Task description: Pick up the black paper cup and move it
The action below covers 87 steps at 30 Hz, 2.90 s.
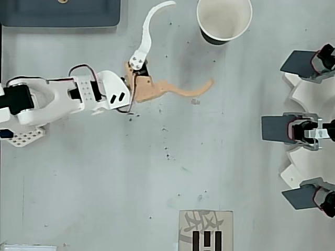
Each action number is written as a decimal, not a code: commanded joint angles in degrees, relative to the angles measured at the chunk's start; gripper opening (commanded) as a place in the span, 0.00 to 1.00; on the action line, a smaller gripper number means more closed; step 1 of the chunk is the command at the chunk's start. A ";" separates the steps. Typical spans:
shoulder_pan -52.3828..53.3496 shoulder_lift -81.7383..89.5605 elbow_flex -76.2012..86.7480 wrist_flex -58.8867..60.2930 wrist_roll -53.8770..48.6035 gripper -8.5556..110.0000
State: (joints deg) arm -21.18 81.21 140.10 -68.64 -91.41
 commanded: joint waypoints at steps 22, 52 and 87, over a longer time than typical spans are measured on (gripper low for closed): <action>-4.66 -19.25 -26.28 2.02 1.23 0.51; -6.33 -31.90 -49.75 12.92 2.20 0.49; -8.09 -33.57 -53.61 15.91 4.57 0.28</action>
State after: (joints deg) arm -28.65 46.67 89.12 -52.03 -87.10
